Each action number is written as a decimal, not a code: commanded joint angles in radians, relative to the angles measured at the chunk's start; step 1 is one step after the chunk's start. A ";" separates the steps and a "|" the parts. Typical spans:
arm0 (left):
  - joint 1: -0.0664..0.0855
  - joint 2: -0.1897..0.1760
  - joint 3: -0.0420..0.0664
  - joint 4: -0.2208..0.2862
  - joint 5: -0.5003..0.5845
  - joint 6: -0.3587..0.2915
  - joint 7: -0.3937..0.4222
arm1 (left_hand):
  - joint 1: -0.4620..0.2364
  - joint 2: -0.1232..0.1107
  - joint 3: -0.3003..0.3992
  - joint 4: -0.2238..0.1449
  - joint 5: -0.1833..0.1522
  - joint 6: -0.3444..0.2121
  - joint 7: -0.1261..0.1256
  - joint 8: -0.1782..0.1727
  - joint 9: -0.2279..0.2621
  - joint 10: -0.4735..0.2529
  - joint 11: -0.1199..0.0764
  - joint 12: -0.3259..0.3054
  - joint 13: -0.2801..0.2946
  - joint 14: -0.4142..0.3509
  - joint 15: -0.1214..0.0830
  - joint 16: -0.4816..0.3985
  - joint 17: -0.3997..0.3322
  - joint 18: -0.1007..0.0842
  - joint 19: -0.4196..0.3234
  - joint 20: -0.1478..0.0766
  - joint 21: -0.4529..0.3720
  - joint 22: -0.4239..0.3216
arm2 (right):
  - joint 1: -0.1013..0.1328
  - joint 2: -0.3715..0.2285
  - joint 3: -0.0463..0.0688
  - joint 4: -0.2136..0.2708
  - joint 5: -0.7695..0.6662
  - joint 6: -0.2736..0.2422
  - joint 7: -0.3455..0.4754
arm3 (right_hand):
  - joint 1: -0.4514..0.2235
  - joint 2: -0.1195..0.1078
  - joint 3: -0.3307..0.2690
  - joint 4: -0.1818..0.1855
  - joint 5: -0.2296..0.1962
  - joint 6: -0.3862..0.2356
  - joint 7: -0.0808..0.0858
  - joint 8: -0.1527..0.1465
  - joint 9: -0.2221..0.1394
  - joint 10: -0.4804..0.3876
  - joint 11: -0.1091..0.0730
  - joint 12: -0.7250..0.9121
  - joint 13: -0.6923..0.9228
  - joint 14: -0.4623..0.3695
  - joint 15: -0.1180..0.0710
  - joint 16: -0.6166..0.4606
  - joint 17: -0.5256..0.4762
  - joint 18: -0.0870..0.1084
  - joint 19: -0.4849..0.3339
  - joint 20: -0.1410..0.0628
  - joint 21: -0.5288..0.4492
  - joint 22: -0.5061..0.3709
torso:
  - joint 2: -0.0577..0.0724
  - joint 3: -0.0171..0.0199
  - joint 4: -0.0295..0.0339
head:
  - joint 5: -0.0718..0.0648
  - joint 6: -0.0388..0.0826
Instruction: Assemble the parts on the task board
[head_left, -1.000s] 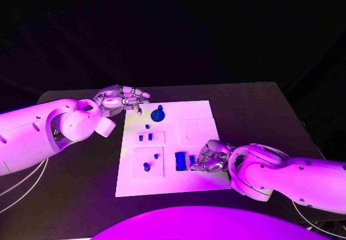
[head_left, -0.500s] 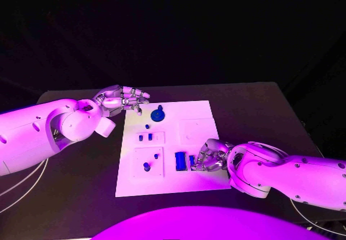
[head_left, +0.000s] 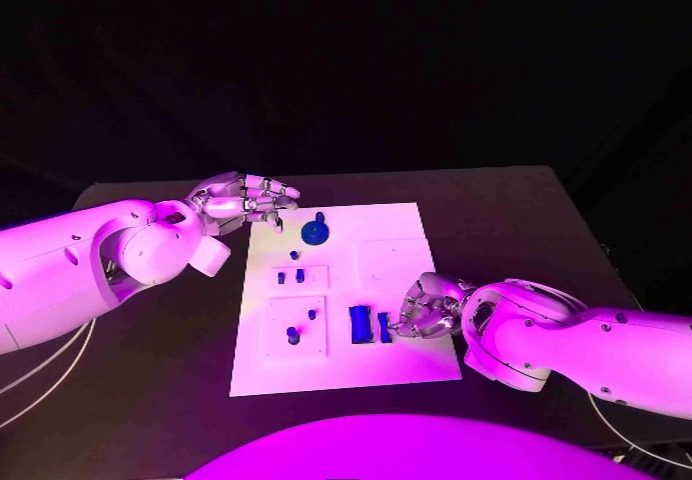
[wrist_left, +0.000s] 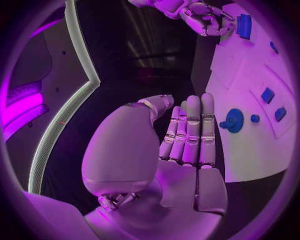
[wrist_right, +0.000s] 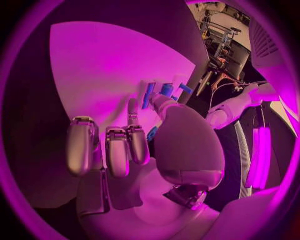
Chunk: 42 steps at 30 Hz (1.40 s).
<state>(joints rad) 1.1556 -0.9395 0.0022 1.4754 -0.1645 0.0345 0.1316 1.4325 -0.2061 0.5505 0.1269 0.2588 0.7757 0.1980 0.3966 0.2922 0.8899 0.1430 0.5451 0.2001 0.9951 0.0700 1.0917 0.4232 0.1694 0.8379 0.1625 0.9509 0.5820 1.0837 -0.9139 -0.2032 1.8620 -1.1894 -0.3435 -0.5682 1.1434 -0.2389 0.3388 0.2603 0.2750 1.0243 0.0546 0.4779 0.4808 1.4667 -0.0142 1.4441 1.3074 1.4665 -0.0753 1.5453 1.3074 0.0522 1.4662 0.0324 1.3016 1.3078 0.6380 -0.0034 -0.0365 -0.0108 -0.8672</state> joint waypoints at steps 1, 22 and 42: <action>0.001 0.002 0.001 0.004 0.003 -0.006 0.028 | -0.010 0.001 0.003 0.004 0.007 -0.007 0.019 0.006 -0.001 -0.006 0.002 0.003 -0.001 -0.005 0.000 -0.005 -0.001 0.014 -0.005 0.002 -0.004 -0.001 | 0.022 -0.012 0.003 0.001 0.042 -0.012 0.135 | -0.021 -0.010 -0.029 0.018 -0.003 -0.008 0.008 -0.003 -0.002 0.026 0.003 -0.018 0.156 0.086 0.001 -0.008 0.175 -0.001 0.031 0.000 -0.019 0.194 | -0.002 -0.0012 0.0006 | -0.005 0.009; -0.008 0.125 -0.005 -0.131 0.169 -0.325 0.313 | -0.036 -0.022 -0.067 0.070 -0.001 -0.106 0.021 0.045 -0.059 -0.099 0.049 -0.092 -0.125 -0.249 0.080 -0.378 -0.172 0.012 -0.145 0.101 -0.434 -0.263 | 0.140 0.126 0.027 -0.563 0.937 -0.123 0.932 | 0.234 0.016 0.072 -0.029 0.002 -0.248 0.122 -0.096 -0.069 -0.559 0.111 -0.827 -0.573 -0.370 0.108 -0.695 -0.682 0.125 -0.403 0.105 -1.105 -0.226 | -0.062 -0.0223 0.0025 | -0.005 0.127; -0.036 0.184 -0.005 -0.156 0.157 -0.425 0.325 | -0.717 0.206 -0.550 -0.127 -0.259 -0.776 -0.198 -0.397 -0.292 -0.890 -0.143 -0.545 -0.200 -0.995 -0.070 -1.092 -0.423 -0.169 -0.838 -0.163 -0.951 -0.582 | 0.086 0.180 0.084 -0.573 1.042 -0.213 0.972 | -1.143 0.239 -0.339 -0.260 -0.275 -1.024 -0.055 -0.478 -0.481 -1.467 0.014 -1.444 -1.307 -1.467 0.075 -1.545 -1.307 -0.052 -1.466 -0.032 -1.302 -1.308 | -0.082 -0.0061 0.0210 | 0.007 0.215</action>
<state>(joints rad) 1.1220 -0.7553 -0.0042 1.3057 -0.0075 -0.3160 0.4382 0.9664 -0.0372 0.0650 0.0451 0.0492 0.1426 0.0334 0.0625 0.0309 0.1570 0.0363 0.0342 0.0120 0.1190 0.0332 0.0518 0.0235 0.0366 0.1279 0.0550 0.0288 0.0144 1.1744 -0.7335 -0.1204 1.2712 -0.1812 -0.5029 0.3633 0.6692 -0.0440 0.0981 0.0394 0.0517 0.1564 0.0388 0.0593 0.0635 0.1844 0.0267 0.0578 0.0585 0.2429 0.0180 0.0830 0.0840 0.0404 0.2041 0.0366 0.0134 0.1544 0.5636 -0.0151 -0.0249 -0.0053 -0.6737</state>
